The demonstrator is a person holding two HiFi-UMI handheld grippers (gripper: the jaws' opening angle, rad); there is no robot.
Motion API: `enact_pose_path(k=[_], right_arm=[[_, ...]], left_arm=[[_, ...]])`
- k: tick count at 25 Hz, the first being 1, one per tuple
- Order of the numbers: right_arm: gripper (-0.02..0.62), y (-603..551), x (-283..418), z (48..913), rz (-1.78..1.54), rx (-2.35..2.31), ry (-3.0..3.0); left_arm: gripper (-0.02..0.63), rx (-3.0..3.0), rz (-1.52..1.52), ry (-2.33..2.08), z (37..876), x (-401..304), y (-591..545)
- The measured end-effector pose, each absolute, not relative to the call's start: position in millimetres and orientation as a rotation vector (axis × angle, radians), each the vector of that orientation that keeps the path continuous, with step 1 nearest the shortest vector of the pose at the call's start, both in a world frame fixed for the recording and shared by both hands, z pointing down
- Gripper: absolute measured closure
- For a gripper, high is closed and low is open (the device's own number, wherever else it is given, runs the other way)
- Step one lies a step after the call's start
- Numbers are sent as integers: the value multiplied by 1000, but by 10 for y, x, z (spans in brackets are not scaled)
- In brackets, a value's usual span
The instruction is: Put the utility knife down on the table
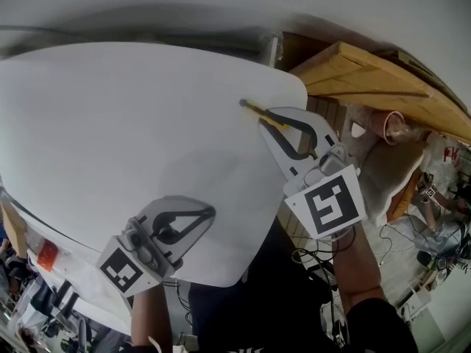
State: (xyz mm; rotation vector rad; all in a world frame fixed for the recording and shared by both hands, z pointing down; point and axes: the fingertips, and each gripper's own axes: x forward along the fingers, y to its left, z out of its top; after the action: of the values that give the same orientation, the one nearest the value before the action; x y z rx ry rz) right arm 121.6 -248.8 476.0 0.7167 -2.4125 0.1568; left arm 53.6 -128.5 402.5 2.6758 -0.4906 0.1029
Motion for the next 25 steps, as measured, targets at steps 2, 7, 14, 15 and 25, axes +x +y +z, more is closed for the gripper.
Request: enact_pose_path(k=[2,7,14,15,25], right_arm=[[572,-2405,1196,4445,118,744,-2442],[591,-2038,1105,3543,78,792,-2548],[591,-706,763,2409,238,796,-2703],[591,-492,704,2237,271,807,-2739],[589,1683,-10,1166,279,1055,-2968]], left_arm=[[598,2701,47,-509,3732,469,-1230],[600,2771,-100,-493,2914,302,-1012],[600,2805,-331,-281,1859,13,-136],[600,2816,-359,-242,1724,-21,12],[598,2784,-534,-162,1275,-775,1928]])
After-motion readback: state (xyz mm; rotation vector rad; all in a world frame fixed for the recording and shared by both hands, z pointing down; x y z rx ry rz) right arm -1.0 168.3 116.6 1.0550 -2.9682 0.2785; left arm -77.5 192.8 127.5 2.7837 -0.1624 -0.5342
